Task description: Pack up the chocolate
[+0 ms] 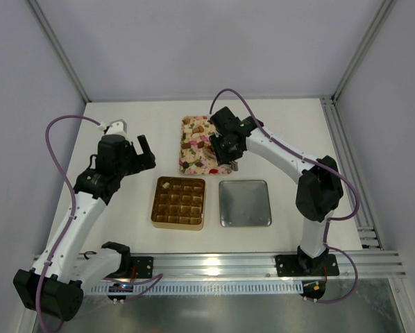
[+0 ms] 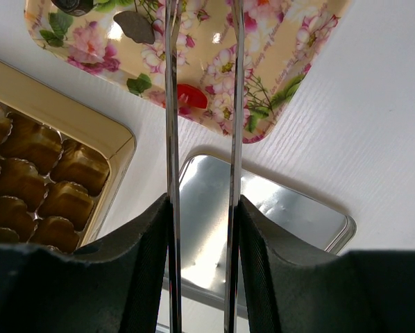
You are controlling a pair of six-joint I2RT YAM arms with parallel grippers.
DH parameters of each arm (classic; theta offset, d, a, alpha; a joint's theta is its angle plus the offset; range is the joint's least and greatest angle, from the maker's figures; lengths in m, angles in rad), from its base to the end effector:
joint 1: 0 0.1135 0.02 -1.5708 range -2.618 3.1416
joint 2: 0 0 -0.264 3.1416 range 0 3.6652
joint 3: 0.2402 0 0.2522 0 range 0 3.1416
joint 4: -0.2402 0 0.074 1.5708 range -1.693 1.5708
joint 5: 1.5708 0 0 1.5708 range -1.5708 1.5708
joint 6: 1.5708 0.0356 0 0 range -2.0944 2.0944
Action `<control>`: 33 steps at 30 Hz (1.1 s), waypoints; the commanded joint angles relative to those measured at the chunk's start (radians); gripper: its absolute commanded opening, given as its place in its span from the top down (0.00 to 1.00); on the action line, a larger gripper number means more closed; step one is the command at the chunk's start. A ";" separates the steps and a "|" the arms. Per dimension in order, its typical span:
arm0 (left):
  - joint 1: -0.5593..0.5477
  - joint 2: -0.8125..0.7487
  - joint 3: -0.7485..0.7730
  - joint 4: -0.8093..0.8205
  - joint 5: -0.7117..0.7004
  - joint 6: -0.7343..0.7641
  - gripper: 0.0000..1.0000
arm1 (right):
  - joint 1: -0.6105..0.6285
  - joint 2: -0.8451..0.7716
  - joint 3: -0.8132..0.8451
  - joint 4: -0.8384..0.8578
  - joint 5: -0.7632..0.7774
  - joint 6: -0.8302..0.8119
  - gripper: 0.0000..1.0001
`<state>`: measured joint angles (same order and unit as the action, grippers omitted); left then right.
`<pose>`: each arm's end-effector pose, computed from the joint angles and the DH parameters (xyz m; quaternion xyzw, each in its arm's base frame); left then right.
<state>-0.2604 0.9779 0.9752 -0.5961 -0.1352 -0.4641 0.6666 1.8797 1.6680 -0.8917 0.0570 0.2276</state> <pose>0.2021 -0.0489 0.3302 -0.1211 0.8744 -0.1093 0.4569 0.3170 0.2468 0.2744 -0.2053 0.9505 0.0751 0.2207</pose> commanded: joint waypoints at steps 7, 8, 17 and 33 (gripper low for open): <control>0.001 -0.008 0.000 0.012 -0.012 0.001 0.01 | 0.007 -0.010 0.053 0.016 -0.002 0.003 0.57; 0.001 -0.008 0.002 0.013 -0.014 0.001 0.00 | 0.005 -0.010 0.050 0.017 -0.002 0.003 0.57; 0.001 -0.008 0.000 0.012 -0.015 0.001 0.00 | 0.007 0.013 0.059 0.010 -0.003 -0.002 0.57; 0.001 -0.008 0.003 0.010 -0.015 0.002 0.01 | 0.008 0.039 0.049 0.027 -0.006 -0.007 0.57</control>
<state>-0.2604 0.9779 0.9752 -0.5961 -0.1356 -0.4637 0.6685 1.9232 1.6905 -0.8898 0.0513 0.2268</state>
